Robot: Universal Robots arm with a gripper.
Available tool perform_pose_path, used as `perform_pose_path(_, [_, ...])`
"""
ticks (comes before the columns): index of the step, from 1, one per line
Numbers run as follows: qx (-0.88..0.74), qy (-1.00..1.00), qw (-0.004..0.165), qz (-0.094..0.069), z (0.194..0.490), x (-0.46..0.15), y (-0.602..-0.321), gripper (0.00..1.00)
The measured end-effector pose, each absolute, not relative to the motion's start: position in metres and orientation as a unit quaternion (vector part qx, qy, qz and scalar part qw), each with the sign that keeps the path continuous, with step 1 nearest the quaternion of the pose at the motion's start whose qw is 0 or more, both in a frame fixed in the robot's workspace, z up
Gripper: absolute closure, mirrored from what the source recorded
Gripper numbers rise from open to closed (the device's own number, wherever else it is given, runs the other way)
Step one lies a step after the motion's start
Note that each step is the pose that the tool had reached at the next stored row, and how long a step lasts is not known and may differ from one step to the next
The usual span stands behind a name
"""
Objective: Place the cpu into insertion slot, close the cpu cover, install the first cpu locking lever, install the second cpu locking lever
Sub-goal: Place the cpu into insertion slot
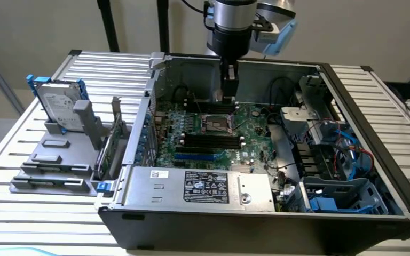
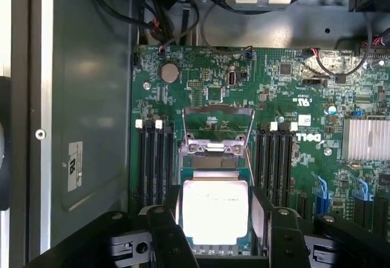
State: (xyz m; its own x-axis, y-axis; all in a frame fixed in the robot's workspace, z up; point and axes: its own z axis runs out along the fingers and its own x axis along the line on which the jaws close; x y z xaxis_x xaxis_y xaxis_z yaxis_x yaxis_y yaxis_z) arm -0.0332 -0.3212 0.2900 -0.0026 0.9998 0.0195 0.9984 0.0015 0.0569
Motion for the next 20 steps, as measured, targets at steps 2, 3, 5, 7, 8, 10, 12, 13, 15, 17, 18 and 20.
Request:
perform_pose_path(2, [0.706,0.708,0.011,0.025,0.288,-0.034,-0.321,0.45])
perform_pose_path(3, [0.706,0.708,0.011,0.024,0.286,-0.034,-0.322,0.45])
perform_pose_path(5, [0.706,0.708,0.009,0.023,0.283,-0.034,-0.322,0.45])
perform_pose_path(7, [0.706,0.708,0.008,0.022,0.280,-0.034,-0.323,0.45])
perform_pose_path(8, [0.706,0.708,0.008,0.022,0.278,-0.034,-0.323,0.45])
perform_pose_path(10, [0.706,0.708,0.007,0.021,0.274,-0.034,-0.324,0.45])
perform_pose_path(12, [0.706,0.708,0.006,0.020,0.271,-0.034,-0.325,0.45])
perform_pose_path(13, [0.706,0.708,0.006,0.020,0.269,-0.034,-0.325,0.45])
perform_pose_path(15, [0.706,0.708,0.006,0.020,0.265,-0.034,-0.326,0.45])
perform_pose_path(17, [0.706,0.708,0.006,0.020,0.261,-0.034,-0.326,0.45])
perform_pose_path(18, [0.706,0.708,0.006,0.019,0.260,-0.034,-0.326,0.45])
perform_pose_path(20, [0.706,0.708,0.006,0.019,0.256,-0.035,-0.327,0.45])
